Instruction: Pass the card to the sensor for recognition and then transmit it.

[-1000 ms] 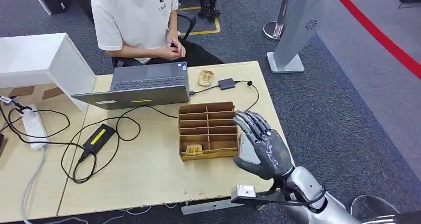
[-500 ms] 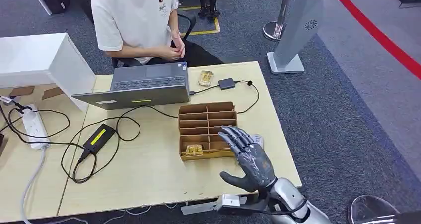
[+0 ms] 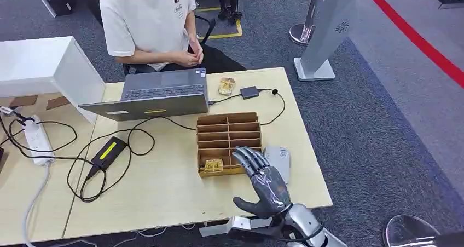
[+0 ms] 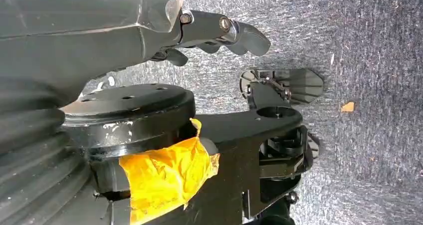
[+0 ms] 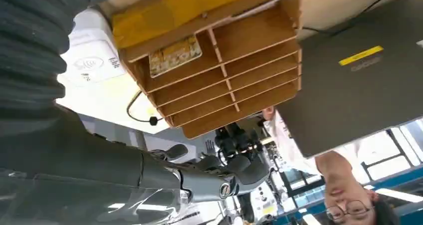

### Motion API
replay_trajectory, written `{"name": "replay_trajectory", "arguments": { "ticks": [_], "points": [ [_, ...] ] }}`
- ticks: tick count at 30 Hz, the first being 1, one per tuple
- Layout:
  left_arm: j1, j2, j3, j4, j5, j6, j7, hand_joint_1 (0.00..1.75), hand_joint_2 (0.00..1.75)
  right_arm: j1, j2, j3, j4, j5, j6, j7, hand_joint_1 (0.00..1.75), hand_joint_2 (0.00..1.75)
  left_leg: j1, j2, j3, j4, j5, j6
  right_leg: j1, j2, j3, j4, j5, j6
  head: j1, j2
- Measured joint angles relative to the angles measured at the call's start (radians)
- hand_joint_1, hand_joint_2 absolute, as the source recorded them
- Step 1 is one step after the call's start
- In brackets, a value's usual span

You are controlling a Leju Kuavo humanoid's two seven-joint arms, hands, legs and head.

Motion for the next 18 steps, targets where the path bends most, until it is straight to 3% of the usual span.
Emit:
{"name": "replay_trajectory", "arguments": {
  "ticks": [18],
  "points": [
    [-0.006,-0.01,-0.005,0.0,-0.048,0.008,0.025,0.0,1.75,-0.102,0.08,-0.006,0.273,0.123,-0.064,0.079,0.0,1.75,0.0,0.0,0.0,0.0,0.001,0.0,0.0,0.0,0.0,0.0,0.0,0.0,0.0,0.0]
  ]
}}
